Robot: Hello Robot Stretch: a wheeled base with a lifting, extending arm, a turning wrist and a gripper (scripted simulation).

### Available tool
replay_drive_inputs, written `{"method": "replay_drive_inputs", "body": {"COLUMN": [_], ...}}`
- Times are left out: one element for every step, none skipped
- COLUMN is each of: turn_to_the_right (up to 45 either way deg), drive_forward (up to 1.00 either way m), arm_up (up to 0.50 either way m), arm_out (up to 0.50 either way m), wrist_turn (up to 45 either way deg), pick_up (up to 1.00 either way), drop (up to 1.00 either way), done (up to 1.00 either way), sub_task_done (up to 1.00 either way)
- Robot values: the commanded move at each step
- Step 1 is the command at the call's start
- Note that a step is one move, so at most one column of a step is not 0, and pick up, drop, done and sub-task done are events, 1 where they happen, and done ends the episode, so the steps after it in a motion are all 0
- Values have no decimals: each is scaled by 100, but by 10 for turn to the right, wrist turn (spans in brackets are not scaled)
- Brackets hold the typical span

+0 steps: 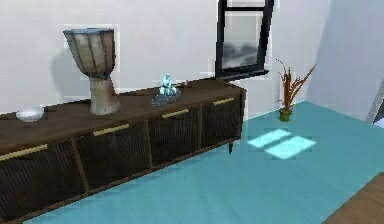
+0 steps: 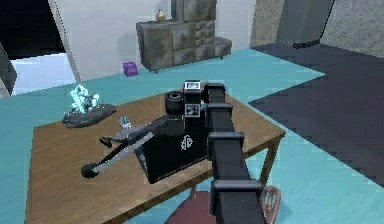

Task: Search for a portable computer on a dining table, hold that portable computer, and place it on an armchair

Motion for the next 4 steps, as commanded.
{"method": "replay_drive_inputs", "body": {"turn_to_the_right": [0, 0, 0, 0], "drive_forward": [0, 0, 0, 0], "arm_up": [0, 0, 0, 6], "arm_out": [0, 0, 0, 0], "wrist_turn": [450, 30, 0, 0], "pick_up": [0, 0, 100, 0], "drop": [0, 0, 0, 0], "done": [0, 0, 0, 0], "sub_task_done": [0, 0, 0, 0]}}
